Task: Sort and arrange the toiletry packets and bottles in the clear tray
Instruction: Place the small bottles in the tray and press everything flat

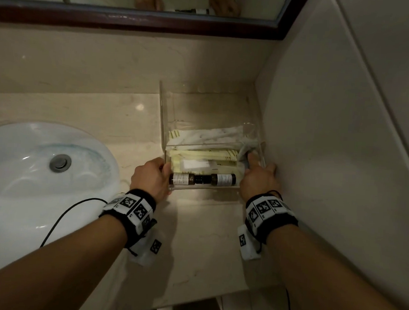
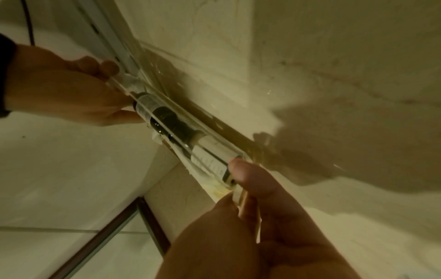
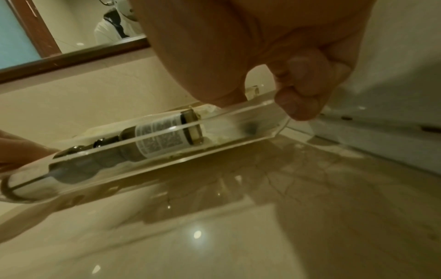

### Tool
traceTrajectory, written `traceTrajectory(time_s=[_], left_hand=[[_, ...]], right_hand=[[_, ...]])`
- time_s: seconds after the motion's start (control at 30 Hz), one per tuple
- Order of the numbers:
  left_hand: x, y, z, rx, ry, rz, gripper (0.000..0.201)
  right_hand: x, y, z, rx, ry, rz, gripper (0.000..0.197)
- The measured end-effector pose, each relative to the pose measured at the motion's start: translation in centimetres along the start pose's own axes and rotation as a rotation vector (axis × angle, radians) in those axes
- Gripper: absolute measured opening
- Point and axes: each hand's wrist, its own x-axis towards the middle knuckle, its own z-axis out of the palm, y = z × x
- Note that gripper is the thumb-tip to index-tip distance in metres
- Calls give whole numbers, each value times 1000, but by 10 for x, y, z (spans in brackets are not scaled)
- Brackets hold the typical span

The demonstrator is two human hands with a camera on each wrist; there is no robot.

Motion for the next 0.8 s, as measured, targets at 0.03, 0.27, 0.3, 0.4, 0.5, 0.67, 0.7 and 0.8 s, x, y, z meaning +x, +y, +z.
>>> traceTrajectory(time_s=[0.03, 0.27, 0.3, 0.4, 0.5, 0.67, 0.7, 0.8], left_hand=[[0, 0, 0, -19, -2, -7, 38], [10, 2, -2, -56, -21, -45, 42], [11, 3, -2, -64, -23, -52, 42], [10, 8, -3, -83, -23, -68, 42], [11, 13, -2, -132, -21, -92, 41], [4, 22, -4, -154, -61, -106, 47], [3, 23, -5, -143, -69, -101, 51], [3, 27, -9, -133, -86, -79, 66]], right_hand=[[2, 0, 1, 3, 4, 0, 65], [10, -3, 3, 35, 33, -30, 65], [12, -4, 5, 36, 38, -42, 64], [16, -5, 11, 128, 99, -38, 57], [18, -10, 10, 277, 167, -7, 47], [16, -18, 2, 441, 178, 59, 45], [15, -17, 2, 465, 191, 52, 45], [9, -17, 4, 495, 254, 21, 47]])
